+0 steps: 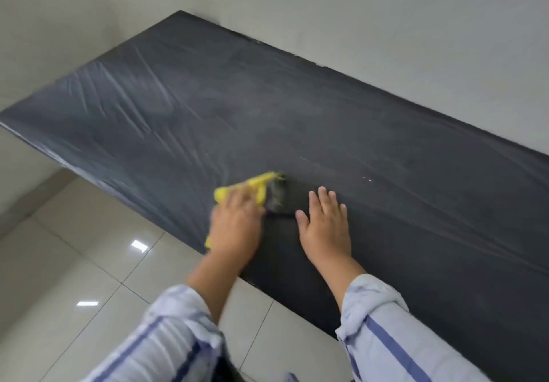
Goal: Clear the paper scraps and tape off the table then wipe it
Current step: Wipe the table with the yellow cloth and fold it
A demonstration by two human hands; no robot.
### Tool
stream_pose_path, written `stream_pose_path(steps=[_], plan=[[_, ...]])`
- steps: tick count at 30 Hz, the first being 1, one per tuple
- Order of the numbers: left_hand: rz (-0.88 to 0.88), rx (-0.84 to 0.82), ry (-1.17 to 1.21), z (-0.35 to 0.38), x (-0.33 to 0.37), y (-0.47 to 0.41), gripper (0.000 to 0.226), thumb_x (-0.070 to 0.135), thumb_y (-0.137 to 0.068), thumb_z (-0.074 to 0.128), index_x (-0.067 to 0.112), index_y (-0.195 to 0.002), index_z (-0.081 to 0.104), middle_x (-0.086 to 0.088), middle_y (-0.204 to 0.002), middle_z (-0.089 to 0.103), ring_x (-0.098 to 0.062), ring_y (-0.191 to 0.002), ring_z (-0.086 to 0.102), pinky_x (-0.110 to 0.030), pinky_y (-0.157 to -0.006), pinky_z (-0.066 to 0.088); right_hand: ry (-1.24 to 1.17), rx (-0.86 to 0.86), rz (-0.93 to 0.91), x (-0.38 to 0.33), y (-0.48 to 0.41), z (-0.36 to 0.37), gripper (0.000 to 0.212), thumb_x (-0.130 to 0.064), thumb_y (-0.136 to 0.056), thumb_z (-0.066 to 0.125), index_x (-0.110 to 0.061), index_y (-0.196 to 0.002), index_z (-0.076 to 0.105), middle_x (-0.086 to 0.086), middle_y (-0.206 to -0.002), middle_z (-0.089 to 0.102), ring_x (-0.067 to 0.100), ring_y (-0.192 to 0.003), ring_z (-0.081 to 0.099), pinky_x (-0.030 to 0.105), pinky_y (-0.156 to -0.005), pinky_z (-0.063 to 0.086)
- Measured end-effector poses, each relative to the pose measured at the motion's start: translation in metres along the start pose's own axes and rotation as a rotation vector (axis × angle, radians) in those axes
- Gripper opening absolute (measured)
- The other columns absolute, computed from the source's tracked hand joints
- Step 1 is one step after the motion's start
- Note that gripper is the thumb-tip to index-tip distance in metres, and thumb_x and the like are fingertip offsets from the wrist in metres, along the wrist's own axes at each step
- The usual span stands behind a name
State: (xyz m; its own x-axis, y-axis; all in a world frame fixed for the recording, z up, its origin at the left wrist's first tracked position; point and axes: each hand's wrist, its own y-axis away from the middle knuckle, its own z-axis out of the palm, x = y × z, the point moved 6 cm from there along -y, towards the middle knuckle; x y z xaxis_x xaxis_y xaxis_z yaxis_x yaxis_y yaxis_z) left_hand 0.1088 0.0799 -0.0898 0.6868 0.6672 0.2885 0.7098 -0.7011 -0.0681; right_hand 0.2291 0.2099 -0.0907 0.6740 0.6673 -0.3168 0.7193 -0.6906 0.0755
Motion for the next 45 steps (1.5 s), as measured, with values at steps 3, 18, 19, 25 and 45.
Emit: stream_pose_path(steps=[3,18,19,25,45], plan=[[-0.389,0.136,-0.076,-0.039,-0.124,-0.032,0.042,0.025,-0.089,0.031,0.006,-0.112,0.061,-0.020,-0.121,0.055,-0.040,-0.111,0.049,-0.047,-0.092,0.039,0.068,-0.002,0.051,0.001,0.002,0.004,0.054,-0.041,-0.098,0.028,-0.014,-0.145,0.024,0.006,-0.156,0.013,0.024,-0.144,0.006,0.042,-0.116,0.005],[-0.624,0.161,-0.099,-0.080,-0.267,-0.074,0.037,0.023,-0.094,0.043,0.005,-0.124,0.054,-0.019,-0.136,0.042,-0.039,-0.123,0.040,-0.047,-0.100,0.034,0.095,0.040,0.107,-0.087,-0.047,0.029,0.049,-0.030,-0.099,0.027,-0.015,-0.145,0.025,0.004,-0.156,0.016,0.024,-0.144,0.008,0.046,-0.115,0.009],[-0.761,0.162,-0.069,-0.091,-0.292,-0.070,0.039,0.025,-0.095,0.041,0.005,-0.128,0.050,-0.017,-0.139,0.040,-0.037,-0.127,0.036,-0.046,-0.103,0.031,0.101,0.037,0.114,-0.087,-0.047,0.030,0.049,-0.031,-0.099,0.027,-0.015,-0.145,0.025,0.004,-0.156,0.016,0.024,-0.144,0.008,0.046,-0.115,0.009],[-0.265,0.072,0.116,-0.062,-0.144,-0.073,0.028,0.028,-0.090,0.046,0.012,-0.110,0.059,-0.012,-0.124,0.053,-0.036,-0.110,0.047,-0.045,-0.085,0.043,0.119,0.051,0.128,-0.088,-0.047,0.029,0.047,-0.030,-0.097,0.031,-0.014,-0.142,0.032,0.006,-0.154,0.023,0.026,-0.143,0.014,0.048,-0.114,0.014],[-0.179,0.123,0.005,-0.064,-0.197,-0.102,0.038,0.037,-0.089,0.049,0.012,-0.114,0.064,-0.011,-0.134,0.052,-0.035,-0.118,0.050,-0.048,-0.091,0.041,0.008,-0.057,-0.328,-0.227,-0.150,0.063,0.048,-0.018,-0.094,0.040,-0.009,-0.140,0.034,0.012,-0.153,0.022,0.029,-0.143,0.012,0.044,-0.115,0.005]])
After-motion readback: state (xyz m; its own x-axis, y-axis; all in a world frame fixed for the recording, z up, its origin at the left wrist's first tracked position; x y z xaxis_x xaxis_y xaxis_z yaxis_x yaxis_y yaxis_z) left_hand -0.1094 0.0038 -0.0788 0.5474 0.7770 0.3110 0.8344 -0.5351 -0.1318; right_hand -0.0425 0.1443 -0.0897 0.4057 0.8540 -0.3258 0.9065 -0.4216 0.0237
